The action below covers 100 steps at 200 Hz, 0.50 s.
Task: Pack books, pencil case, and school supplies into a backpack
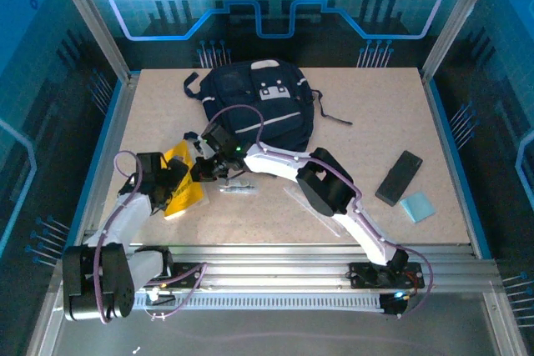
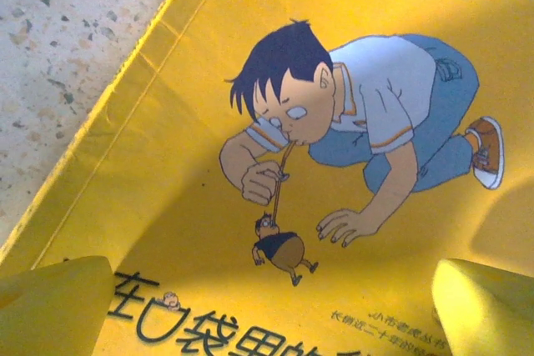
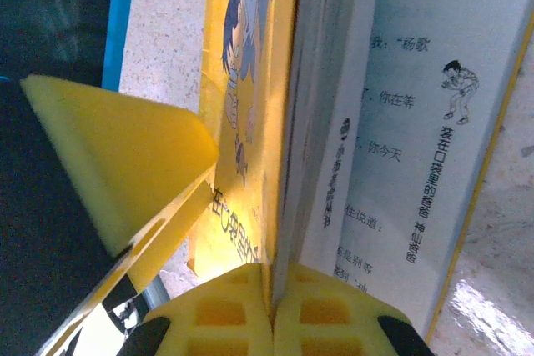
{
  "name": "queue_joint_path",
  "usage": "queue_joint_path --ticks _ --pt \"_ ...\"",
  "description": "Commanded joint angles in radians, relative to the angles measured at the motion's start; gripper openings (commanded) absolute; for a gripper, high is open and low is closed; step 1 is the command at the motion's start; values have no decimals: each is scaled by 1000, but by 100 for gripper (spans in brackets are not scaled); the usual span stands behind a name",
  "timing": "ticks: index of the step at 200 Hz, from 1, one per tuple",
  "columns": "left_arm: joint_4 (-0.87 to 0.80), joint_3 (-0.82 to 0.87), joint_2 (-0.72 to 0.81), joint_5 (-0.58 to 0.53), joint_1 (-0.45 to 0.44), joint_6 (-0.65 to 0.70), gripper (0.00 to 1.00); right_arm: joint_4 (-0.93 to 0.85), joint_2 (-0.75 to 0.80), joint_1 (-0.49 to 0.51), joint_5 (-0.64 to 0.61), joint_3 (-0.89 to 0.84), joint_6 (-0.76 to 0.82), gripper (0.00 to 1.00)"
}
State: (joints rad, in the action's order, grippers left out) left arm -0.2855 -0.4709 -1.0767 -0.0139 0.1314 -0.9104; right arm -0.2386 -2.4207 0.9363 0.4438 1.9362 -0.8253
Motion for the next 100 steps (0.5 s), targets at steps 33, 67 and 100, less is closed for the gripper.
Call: queue_joint_path --ticks 33,67,100 --pt "-24 -104 44 149 139 81 99 122 90 -62 90 -79 -6 0" --pt "21 -144 73 196 178 118 99 169 182 -114 175 -106 -5 0" --pt "75 -183 56 253 180 119 99 162 273 -153 240 -114 11 0"
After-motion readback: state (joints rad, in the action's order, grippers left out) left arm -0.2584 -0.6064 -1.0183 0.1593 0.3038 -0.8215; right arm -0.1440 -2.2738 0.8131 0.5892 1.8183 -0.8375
